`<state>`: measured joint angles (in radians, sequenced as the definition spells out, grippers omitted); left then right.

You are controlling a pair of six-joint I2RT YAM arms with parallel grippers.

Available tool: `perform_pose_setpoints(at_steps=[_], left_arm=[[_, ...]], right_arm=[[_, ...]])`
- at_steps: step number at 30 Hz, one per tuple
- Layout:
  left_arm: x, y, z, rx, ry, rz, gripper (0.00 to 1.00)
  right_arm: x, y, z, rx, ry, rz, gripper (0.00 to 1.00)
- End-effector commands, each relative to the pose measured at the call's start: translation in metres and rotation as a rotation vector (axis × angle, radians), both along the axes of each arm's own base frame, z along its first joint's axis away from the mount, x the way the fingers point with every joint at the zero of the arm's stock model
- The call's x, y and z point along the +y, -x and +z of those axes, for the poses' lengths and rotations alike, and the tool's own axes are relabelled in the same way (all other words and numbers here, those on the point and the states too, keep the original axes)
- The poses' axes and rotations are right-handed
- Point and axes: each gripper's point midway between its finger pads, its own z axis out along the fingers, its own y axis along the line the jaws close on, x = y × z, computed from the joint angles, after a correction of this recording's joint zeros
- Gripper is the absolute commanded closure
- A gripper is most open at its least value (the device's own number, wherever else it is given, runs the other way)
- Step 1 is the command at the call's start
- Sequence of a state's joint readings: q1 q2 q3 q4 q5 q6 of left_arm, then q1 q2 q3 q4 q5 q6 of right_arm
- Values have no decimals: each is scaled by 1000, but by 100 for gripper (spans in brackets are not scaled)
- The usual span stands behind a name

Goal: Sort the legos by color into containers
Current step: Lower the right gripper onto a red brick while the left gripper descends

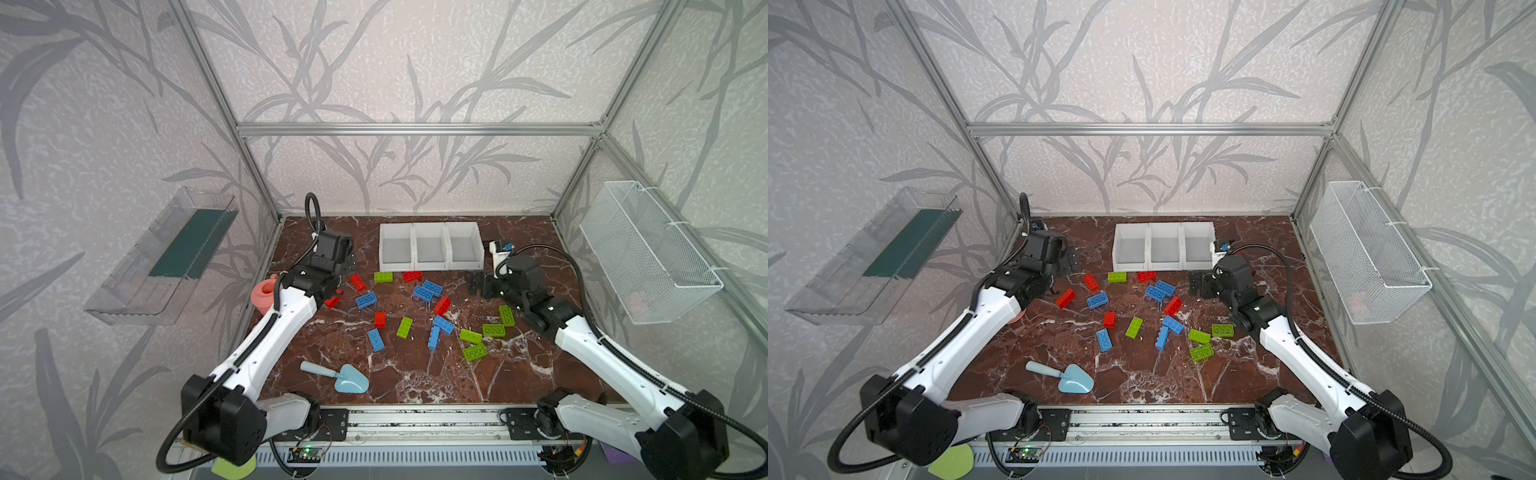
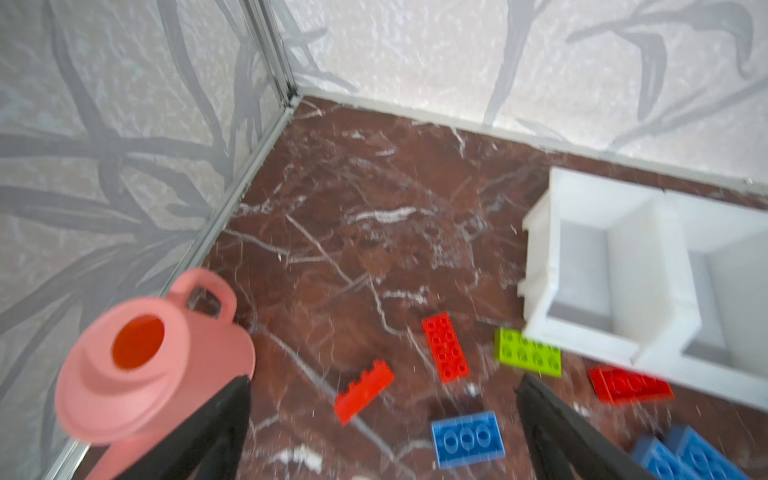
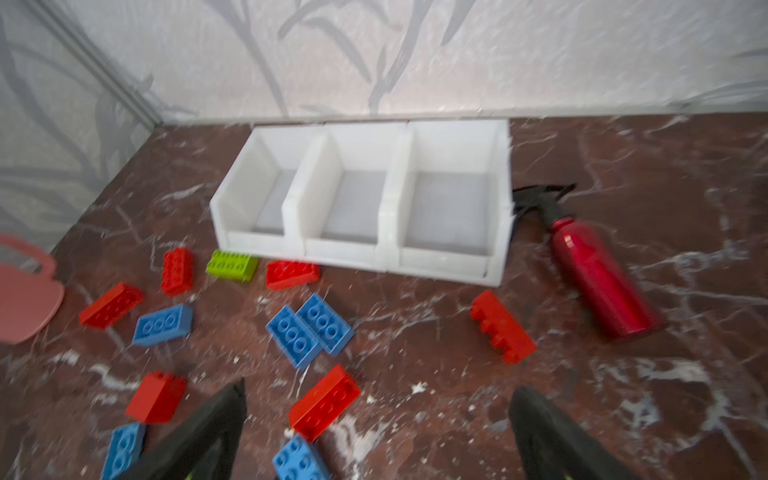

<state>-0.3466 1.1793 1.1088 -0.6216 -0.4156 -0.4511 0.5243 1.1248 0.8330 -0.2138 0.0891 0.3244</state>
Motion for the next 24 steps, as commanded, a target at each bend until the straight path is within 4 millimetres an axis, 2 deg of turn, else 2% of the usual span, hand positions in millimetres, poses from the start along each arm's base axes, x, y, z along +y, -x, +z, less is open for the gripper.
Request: perform_pose_setpoints(at_steps=[1,4,8,12,16,24], left_arm=[[1,59,-30,148,64,-22,1],[-4,74,-48,143,121,-52,1],[-10,85,-59,136,155,-104,1],[-18,89,-51,123,182,-164,1],[-18,94,-43,79,198,-185,1],[-19,99,-33,11,237,-198,1]], right_arm=[[7,19,-31,162,21,-30,0],[17,16,-56,230,-4,-61,2],[30,6,-83,293,7,-103,5],[42,-1,-106,351,28,-122,10],[46,-7,-129,394,70,-148,12],[69,-19,-152,431,77,-170,12]])
